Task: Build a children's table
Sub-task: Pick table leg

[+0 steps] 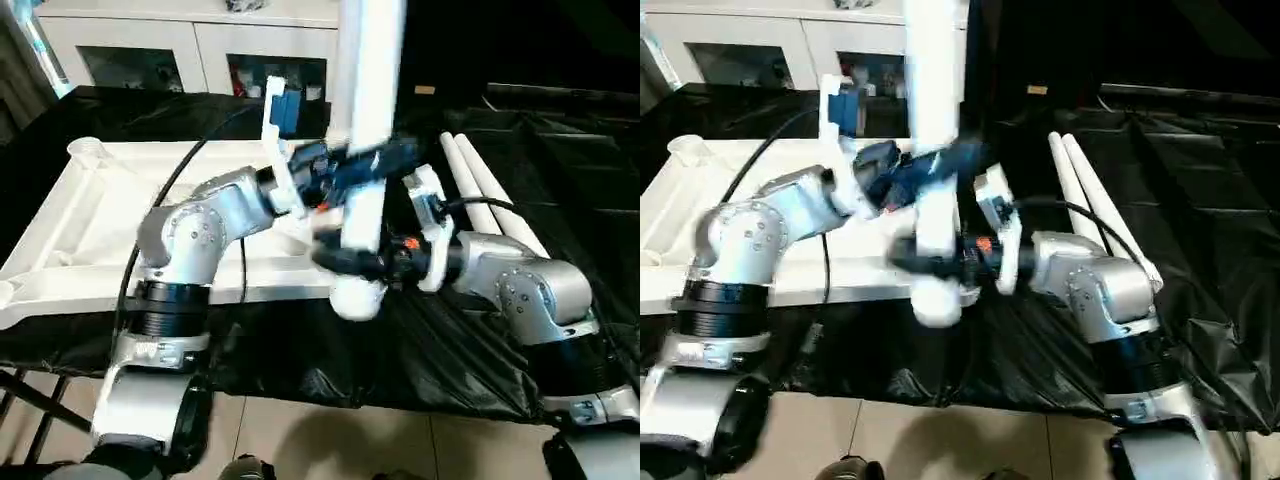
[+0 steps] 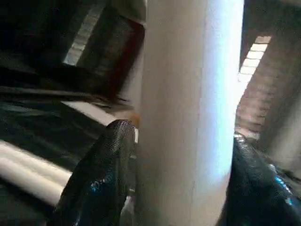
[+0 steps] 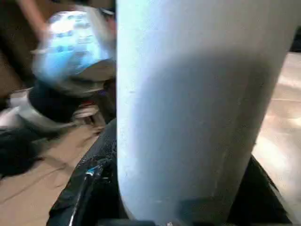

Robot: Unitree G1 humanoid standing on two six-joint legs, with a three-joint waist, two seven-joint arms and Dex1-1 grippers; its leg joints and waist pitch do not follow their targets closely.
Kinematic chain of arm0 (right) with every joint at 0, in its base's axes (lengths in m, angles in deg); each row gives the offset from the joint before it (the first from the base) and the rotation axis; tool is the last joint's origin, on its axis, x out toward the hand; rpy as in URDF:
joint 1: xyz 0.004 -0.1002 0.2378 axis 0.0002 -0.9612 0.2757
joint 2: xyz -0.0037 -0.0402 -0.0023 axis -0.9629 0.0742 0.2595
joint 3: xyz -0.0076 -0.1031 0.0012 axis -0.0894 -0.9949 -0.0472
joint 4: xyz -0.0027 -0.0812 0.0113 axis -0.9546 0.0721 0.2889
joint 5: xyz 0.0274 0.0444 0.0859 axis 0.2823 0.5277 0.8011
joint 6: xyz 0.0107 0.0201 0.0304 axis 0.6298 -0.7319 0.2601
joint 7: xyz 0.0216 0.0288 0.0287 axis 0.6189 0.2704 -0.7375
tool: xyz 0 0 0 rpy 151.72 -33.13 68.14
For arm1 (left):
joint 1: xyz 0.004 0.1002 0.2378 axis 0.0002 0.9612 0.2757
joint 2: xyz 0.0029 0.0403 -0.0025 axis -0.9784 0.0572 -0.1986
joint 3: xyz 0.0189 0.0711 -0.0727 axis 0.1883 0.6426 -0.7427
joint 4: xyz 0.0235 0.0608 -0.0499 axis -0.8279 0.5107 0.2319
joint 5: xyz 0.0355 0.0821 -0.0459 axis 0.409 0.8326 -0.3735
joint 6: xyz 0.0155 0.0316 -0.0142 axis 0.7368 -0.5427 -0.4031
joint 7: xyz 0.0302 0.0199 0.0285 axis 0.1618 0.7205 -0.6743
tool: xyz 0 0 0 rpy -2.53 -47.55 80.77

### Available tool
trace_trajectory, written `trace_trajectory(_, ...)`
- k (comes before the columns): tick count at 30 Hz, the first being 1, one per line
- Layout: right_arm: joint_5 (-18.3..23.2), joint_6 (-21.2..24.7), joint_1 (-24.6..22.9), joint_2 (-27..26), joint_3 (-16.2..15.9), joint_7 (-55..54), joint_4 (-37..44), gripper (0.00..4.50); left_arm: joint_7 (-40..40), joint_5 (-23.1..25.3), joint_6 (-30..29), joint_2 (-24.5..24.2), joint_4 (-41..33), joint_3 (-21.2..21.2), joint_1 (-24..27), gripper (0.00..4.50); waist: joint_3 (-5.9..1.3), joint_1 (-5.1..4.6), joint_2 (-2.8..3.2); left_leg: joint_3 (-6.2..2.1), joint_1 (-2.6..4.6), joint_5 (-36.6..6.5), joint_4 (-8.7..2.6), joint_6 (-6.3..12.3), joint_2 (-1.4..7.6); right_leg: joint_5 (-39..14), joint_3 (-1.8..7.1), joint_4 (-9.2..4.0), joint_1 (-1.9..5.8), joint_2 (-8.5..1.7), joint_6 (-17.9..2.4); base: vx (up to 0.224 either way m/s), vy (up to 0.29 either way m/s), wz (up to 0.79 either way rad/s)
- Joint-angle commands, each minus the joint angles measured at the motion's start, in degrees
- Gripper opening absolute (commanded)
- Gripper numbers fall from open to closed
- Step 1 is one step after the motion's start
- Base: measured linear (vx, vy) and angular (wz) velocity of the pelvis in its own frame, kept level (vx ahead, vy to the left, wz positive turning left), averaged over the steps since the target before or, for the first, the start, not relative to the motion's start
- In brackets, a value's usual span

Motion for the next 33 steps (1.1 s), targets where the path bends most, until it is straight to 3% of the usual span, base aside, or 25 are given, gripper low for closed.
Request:
trace_trajectory(1,-2.42,-2.53,0.32,-0.9,0.2,-3.83,0.89,1.91,-8.15,4.42,1.44,0.96,0.58,0.24,-0.78,2.67,-4.87,-0.28,-0.93,-0.55,1.63,-9.56,-3.48,0.11,1.02,-11.74,1.05,-3.97,2.89,-2.27,-11.04,0.0,0.0,0.0)
trace_trajectory(5,-4.26,-3.44,0.81,-1.91,0.44,-7.86,0.7,1.91,-15.51,6.1,1.63,3.29,-0.48,-0.99,-1.09,2.67,-4.97,-0.22,-1.16,-0.49,1.49,-8.53,-3.35,0.43,0.87,-10.96,1.07,-3.95,3.02,-2.24,-10.42,0.0,0.0,0.0)
trace_trajectory(6,-4.35,-3.43,0.83,-1.99,0.3,-7.98,0.93,1.91,-16.69,6.04,1.55,3.93,-0.71,-1.38,-1.15,2.5,-5.01,-0.17,-1.15,-0.51,1.49,-8.49,-3.35,0.48,0.91,-10.8,1.05,-3.84,3.04,-2.24,-10.48,0.0,0.0,0.0)
trace_trajectory(10,-4.87,-3.52,0.75,-2.51,-0.14,-9.13,2.03,1.91,-17.32,6.43,3.24,4.9,-0.75,-0.93,-1.2,2.2,-5.01,-0.21,-1.16,-0.48,1.44,-8.13,-3.3,1.37,0.85,-9.96,1.0,-3.91,2.99,-2.11,-10.79,0.0,0.0,0.0)
trace_trajectory(16,-6.2,-4.59,1.24,-3.4,0.58,-12.26,1.54,1.91,-19.19,6.9,5.19,5.46,-0.07,-0.97,-1.52,1.93,-4.93,-0.36,-0.98,-0.53,1.54,-9.41,-3.36,0.8,0.85,-11.93,1.0,-4.13,2.88,-2.15,-10.15,0.0,0.0,0.0)
trace_trajectory(19,-4.95,-3.35,1.37,-3.2,1.53,-11.87,1.55,2.61,-18.63,6.73,5.22,5.11,-0.3,-0.67,-1.34,1.93,-4.97,-0.35,-0.92,-0.54,1.56,-9.26,-3.38,0.89,0.9,-10.72,1.0,-3.97,2.88,-2.04,-10.4,0.0,0.0,0.0)
trace_trajectory(24,-4.34,-1.82,1.5,1.32,0.37,-5.85,1.62,3.0,-17.58,7.16,5.75,4.58,0.05,-0.28,-1.4,1.86,-5.03,-0.14,-1.03,-0.49,1.54,-8.57,-3.24,1.53,0.89,-9.33,1.01,-3.89,3.04,-2.04,-10.77,0.0,0.0,0.0)
trace_trajectory(30,-3.85,-0.51,2.04,4.49,-0.11,-1.68,-0.29,3.06,-16.86,7.21,5.99,4.3,-0.25,0.17,-1.26,1.85,-5.01,-0.19,-1.19,-0.48,1.44,-8.52,-3.09,2.2,0.85,-10.13,0.99,-3.94,3.1,-2.16,-11.1,0.0,0.0,0.0)
trace_trajectory(31,-4.11,-0.47,2.25,4.78,-0.38,-1.34,-0.85,3.06,-16.62,7.31,6.01,4.26,-0.57,0.49,-1.05,1.85,-5.02,-0.26,-1.59,-0.44,1.36,-8.32,-3.08,2.31,0.82,-10.07,0.97,-3.94,3.18,-2.12,-11.12,0.0,0.0,0.0)
trace_trajectory(33,-4.57,-0.5,2.55,5.05,-0.81,-0.98,-1.64,3.06,-16.16,7.23,5.98,4.1,-1.15,1.26,-0.66,1.85,-5.08,-0.27,-1.58,-0.46,1.33,-7.85,-2.99,2.65,0.82,-10.08,0.96,-3.81,3.18,-2.22,-11.34,0.0,0.0,0.0)
